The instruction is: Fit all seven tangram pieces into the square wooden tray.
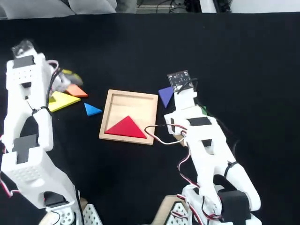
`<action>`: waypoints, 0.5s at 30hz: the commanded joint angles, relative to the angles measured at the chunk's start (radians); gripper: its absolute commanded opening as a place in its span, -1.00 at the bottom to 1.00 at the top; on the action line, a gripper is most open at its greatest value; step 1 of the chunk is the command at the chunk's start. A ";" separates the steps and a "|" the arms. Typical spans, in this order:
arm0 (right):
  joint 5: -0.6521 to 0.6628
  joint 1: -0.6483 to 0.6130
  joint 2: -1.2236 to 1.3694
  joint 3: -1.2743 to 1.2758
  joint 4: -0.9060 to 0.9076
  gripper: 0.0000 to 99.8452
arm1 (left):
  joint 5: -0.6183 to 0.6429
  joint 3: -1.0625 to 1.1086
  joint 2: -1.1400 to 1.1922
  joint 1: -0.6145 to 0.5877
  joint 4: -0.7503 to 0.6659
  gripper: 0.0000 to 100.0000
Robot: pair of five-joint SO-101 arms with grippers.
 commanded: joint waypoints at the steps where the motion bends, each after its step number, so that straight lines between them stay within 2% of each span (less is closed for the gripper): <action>1: 0.009 0.011 -0.036 -0.008 -0.017 -0.67 | 0.241 -0.076 0.043 -0.016 -0.193 -0.28; 3: 0.009 0.011 -0.036 -0.008 -0.017 -0.67 | 0.293 -0.085 0.120 -0.022 -0.242 -0.32; 7: 0.009 0.011 -0.036 -0.008 -0.017 -0.67 | 0.298 -0.087 0.235 -0.001 -0.259 -0.33; 15: 0.009 0.011 -0.036 -0.008 -0.017 -0.67 | 0.296 -0.128 0.284 0.027 -0.258 -0.33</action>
